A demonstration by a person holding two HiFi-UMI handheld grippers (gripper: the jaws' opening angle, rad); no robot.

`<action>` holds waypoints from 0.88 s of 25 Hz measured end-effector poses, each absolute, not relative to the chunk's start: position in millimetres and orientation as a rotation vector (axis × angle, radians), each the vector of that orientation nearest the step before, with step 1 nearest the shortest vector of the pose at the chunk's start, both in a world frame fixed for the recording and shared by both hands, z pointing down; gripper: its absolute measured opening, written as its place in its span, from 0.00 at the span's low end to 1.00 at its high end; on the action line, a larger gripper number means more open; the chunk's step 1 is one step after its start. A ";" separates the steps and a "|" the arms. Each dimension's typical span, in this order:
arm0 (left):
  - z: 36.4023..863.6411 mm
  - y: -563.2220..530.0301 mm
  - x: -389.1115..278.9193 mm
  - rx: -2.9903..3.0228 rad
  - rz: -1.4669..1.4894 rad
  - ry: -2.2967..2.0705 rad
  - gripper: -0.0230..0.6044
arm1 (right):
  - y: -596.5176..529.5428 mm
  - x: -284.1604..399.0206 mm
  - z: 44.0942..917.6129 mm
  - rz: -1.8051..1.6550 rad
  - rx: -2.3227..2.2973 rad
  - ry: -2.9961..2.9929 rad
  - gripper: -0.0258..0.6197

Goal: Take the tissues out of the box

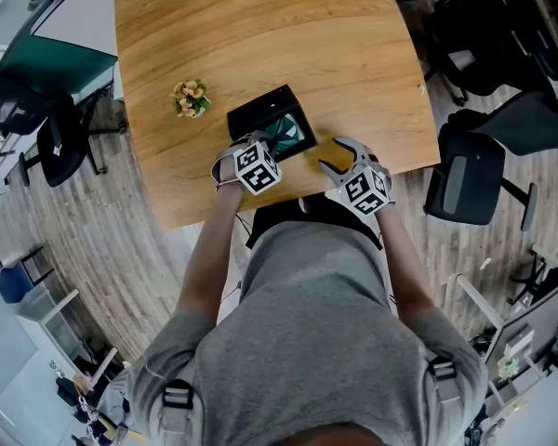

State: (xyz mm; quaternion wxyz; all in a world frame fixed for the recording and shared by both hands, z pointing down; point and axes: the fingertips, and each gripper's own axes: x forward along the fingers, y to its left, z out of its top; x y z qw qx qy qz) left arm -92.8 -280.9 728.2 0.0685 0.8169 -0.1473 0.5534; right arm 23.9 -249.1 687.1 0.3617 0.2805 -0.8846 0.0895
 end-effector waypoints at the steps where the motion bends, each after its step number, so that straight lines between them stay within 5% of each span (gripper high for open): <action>1: 727.5 -280.3 -93.1 2.463 1.686 -0.436 0.07 | -248.9 23.8 686.1 0.228 0.725 -2.281 0.44; 22: 685.4 -279.1 -91.4 2.523 1.756 -0.488 0.07 | -228.3 14.6 660.2 0.147 0.718 -2.338 0.45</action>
